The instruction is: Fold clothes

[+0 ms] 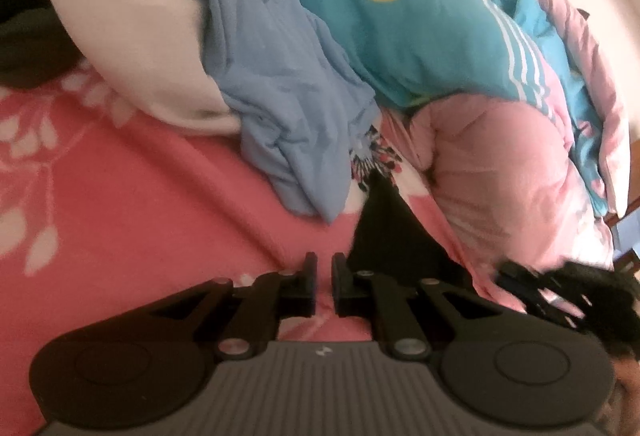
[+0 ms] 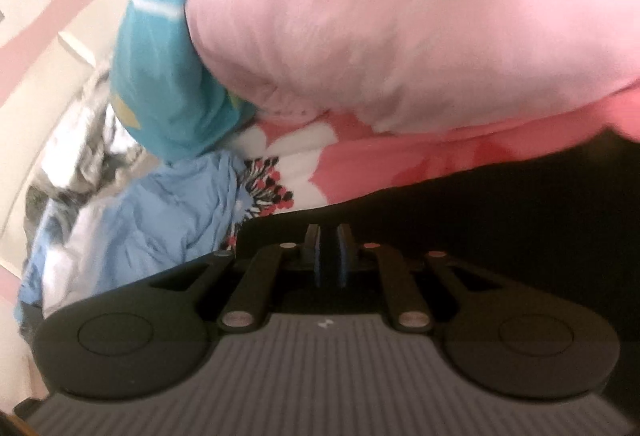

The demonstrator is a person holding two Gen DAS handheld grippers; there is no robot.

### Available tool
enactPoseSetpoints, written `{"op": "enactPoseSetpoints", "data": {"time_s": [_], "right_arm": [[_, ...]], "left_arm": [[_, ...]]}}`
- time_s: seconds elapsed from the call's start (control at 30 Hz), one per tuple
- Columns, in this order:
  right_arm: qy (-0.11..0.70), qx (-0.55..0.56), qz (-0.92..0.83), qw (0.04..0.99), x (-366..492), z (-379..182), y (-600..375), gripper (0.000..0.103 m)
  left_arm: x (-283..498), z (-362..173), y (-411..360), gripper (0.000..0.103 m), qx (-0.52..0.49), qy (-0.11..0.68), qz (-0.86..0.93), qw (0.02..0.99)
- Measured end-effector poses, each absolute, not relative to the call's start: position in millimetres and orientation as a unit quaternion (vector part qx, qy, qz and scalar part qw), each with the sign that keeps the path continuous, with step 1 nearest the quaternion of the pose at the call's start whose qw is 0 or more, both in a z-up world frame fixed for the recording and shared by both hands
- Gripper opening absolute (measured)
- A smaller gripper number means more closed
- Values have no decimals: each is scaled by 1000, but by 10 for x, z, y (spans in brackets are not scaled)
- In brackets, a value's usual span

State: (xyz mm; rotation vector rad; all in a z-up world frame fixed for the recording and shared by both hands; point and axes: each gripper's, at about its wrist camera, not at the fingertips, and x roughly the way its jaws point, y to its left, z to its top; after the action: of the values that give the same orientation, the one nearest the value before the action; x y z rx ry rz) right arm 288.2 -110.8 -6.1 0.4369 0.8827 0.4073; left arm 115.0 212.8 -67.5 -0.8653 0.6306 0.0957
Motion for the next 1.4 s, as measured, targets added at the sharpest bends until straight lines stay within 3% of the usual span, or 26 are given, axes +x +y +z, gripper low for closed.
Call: {"op": "enactPoseSetpoints", "data": {"time_s": [0.3,0.63,0.9,1.17,1.4], "right_arm": [[391,271,146,867,1937,263,-2056,23],[332,328,31,884,393,349,-3499,29],[275,405,-58,870,-571,82,-4696,32],[264,428,-22,864,-258,-248,-5182,33],[269,414,11,869,279,-309,-5314,33]], "left_arm": [[993,-480,2026,44,-386,264,55,882],[960,-202,1592,51,-294,237,5,926],[925,134,889,53,-185,255,-48,948],[1180,652,-470,61,-65,289,-157,942],[1494,324,-1875,57,15,310,-261,914]]}}
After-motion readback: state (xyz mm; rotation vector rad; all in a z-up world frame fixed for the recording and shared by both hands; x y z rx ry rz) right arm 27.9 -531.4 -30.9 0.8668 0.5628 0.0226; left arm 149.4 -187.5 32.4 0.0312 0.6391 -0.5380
